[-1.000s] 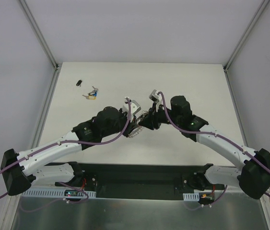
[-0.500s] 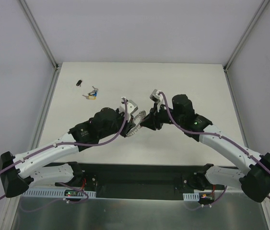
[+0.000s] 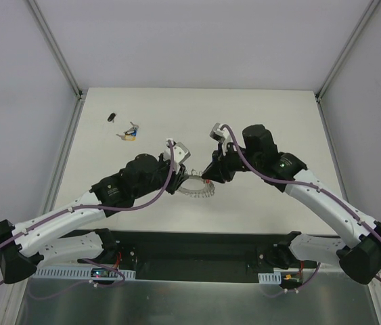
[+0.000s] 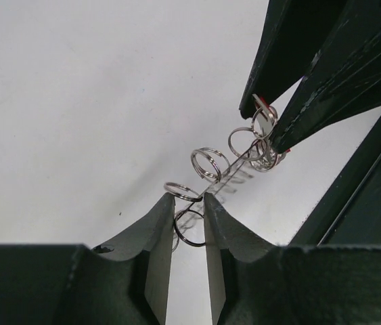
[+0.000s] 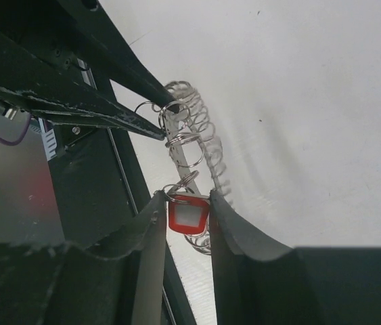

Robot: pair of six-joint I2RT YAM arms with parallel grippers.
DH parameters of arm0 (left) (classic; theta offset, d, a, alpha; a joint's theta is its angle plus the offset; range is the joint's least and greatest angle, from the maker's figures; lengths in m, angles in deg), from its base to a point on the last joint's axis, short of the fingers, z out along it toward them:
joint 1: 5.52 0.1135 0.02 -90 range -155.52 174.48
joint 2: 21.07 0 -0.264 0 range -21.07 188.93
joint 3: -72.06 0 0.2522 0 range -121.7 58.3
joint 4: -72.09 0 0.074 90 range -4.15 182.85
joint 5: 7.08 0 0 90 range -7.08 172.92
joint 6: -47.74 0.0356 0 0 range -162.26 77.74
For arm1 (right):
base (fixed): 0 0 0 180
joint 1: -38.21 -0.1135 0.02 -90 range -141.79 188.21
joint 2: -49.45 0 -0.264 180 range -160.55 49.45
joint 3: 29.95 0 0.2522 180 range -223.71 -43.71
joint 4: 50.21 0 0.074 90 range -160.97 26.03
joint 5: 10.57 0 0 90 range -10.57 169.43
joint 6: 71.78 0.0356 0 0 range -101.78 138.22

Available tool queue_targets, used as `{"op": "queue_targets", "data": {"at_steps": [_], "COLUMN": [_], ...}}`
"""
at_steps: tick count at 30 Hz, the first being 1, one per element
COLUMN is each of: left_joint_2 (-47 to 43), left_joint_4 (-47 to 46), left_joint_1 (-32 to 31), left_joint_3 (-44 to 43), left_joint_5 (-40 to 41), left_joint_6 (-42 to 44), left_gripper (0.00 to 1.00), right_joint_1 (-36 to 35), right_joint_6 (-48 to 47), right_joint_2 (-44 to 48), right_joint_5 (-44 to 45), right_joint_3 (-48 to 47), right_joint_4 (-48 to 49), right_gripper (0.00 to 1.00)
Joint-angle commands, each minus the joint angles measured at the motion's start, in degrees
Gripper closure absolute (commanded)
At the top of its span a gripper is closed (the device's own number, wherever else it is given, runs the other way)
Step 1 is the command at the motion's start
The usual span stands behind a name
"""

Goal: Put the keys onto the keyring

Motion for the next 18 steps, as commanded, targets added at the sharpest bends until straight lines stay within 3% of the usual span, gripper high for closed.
{"op": "queue_targets", "data": {"at_steps": [1,10,18], "left_joint_2": [-1.85,-3.87,-5.89], "left_joint_4": [-2.28,-7.28,-10.98], "left_joint_1": [-0.06,0.2,0.46], "left_joint_3": [1.57,5.79,8.69], "left_joint_5": [-0.74,-2.94,-2.94], "left_joint_6": [2.04,3.45,3.53], "left_gripper": [0.76,0.73,0.56], "right_joint_1": [0.13,0.13,1.44], "right_joint_6": [-2.9,-4.4,-11.86], "right_joint_2": [-0.93,-3.92,-6.55], "right_joint_5": [-2.22,-2.84,-4.77], "right_joint_3": [-7.52,-11.04,-14.47], "right_joint_4": [-8.56,-14.64,-23.06], "right_gripper": [0.99,0.99,0.99]}}
